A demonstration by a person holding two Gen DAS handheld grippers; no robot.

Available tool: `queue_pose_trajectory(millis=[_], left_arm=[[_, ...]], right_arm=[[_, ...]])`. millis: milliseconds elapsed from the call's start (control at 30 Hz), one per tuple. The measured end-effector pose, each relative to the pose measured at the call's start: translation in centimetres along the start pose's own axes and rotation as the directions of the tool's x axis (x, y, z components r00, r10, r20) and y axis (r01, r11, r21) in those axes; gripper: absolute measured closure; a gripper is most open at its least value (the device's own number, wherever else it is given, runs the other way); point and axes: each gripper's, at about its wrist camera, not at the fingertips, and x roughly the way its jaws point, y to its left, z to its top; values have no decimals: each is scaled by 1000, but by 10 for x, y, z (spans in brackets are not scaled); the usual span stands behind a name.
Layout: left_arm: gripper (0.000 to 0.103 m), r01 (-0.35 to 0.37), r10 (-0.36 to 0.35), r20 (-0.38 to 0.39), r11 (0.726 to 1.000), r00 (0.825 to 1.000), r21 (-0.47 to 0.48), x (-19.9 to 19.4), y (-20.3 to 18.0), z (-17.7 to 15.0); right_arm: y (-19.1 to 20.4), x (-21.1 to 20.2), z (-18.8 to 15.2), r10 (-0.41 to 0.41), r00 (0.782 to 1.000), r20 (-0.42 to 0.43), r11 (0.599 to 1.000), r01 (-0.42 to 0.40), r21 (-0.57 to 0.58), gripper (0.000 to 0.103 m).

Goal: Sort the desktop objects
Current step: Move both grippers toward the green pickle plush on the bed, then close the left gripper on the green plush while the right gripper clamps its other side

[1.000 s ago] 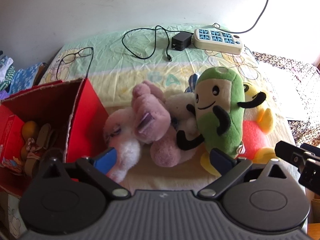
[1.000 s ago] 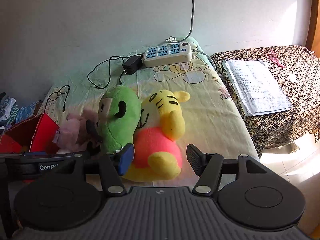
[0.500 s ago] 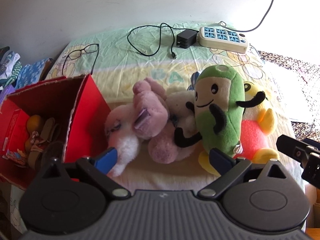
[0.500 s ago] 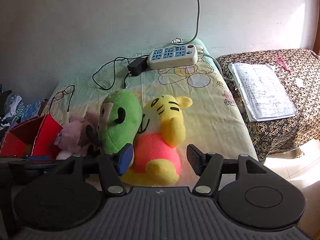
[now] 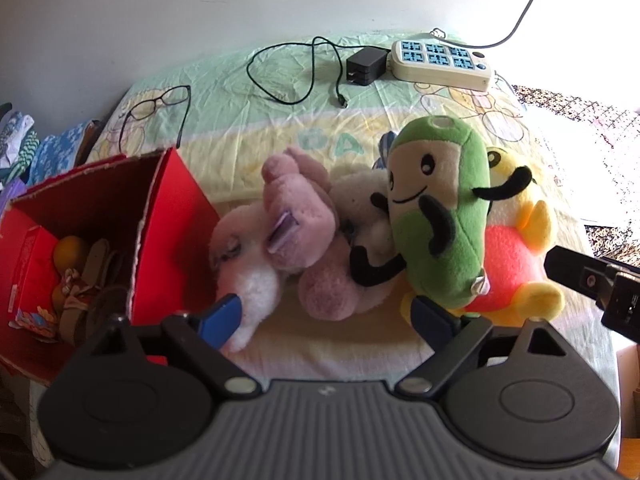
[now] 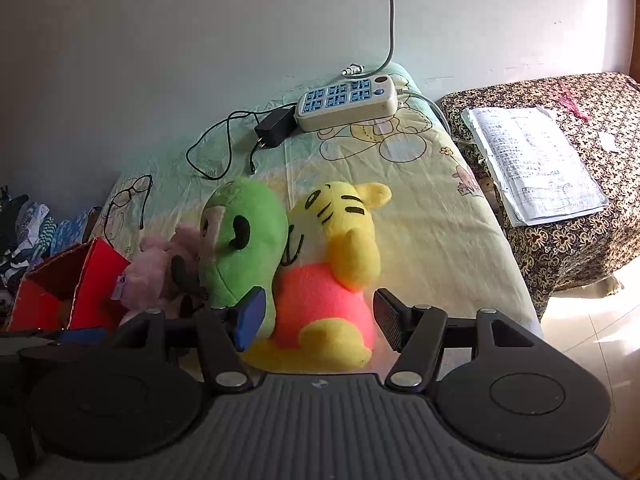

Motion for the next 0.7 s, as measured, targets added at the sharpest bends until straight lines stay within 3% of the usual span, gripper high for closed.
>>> queue_pose_trajectory(millis=[100, 367, 567, 700], left_arm=[[19, 53, -52, -11, 998, 999, 37, 2, -6, 0], [18, 193, -193, -8, 979, 981, 60, 7, -12, 3], [15, 206, -208, 24, 977, 978, 53, 13, -9, 14], [16, 222, -222, -5, 975, 975, 26, 24, -5, 17]], right_arm=[[-2, 0, 4, 5, 1000, 13, 1000, -5, 5, 40], [-7, 1, 11, 36, 999, 29, 999, -37, 27, 40], [10, 10, 18, 96, 994, 50, 995, -94, -46, 39], [19, 18, 19, 111, 993, 31, 991, -108, -82, 39]])
